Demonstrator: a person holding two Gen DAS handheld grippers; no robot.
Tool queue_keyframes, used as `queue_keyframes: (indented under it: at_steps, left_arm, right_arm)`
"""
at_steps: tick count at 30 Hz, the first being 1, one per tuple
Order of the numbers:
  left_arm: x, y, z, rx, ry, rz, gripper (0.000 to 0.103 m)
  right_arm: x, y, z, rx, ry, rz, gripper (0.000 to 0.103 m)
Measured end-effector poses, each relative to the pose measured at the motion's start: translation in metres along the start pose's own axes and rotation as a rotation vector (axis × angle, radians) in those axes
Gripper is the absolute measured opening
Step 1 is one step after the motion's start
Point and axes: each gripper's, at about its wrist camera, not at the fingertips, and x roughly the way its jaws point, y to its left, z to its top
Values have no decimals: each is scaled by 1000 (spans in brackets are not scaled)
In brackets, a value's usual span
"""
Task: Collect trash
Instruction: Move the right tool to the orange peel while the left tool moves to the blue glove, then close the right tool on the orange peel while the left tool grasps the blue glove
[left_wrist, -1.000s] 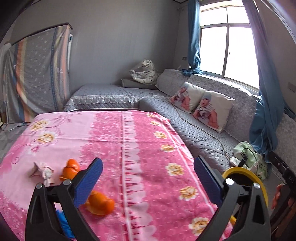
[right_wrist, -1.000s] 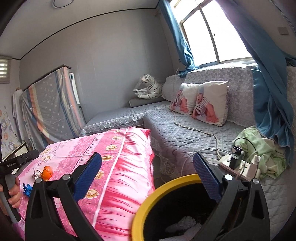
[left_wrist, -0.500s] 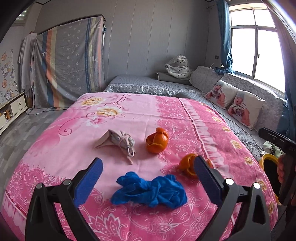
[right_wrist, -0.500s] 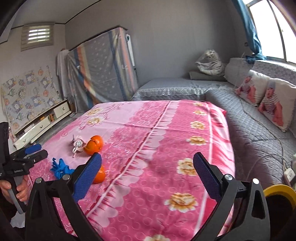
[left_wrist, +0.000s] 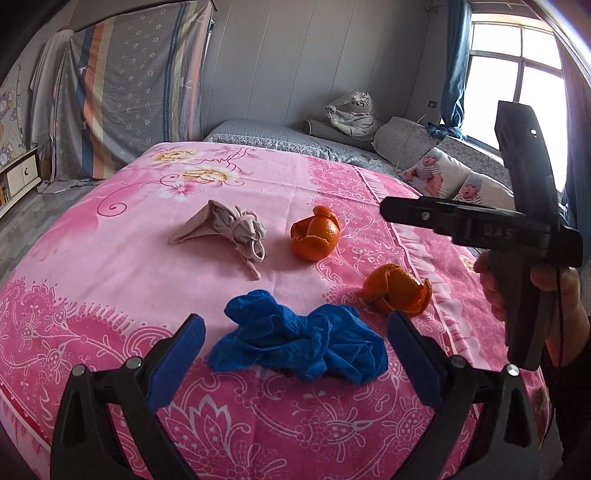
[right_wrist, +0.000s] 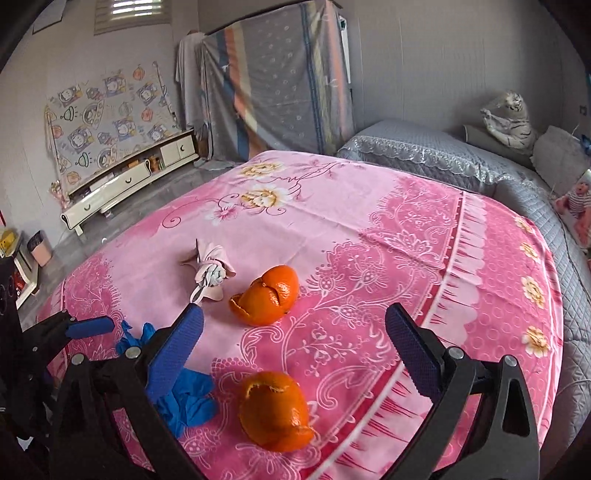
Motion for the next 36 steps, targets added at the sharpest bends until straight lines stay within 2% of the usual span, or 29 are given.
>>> queue_keyframes:
  at_steps: [2,8,11,20,22,23,27,36]
  left_arm:
    - [2,2,0,-6,7,-10,95]
    - [9,-3,-1,20,32,-30,95]
    - [14,-6,0,36,48,-42,90]
    - [32,-6,-2,32,113,-59,69]
    - [34,-7,-3,32,126,-51,61]
    - [35,-7,-3,34,128,-51,59]
    - [34,-7,-3,33,129,-51,45]
    - [29,-3,1,15,108,-50,25]
  right_arm:
    - [16,6,4,-10,37,24,94]
    - [46,13,14,-34,84,21,90]
    - [57,15,16,-40,109,12,87]
    - [82,2,12,12,186,2,74]
    - [86,1,12,17,195,11,71]
    - [87,2,12,19,196,14,68]
    - [87,3,12,25,195,23,41]
    - [78,-3,14,50,180,1,30]
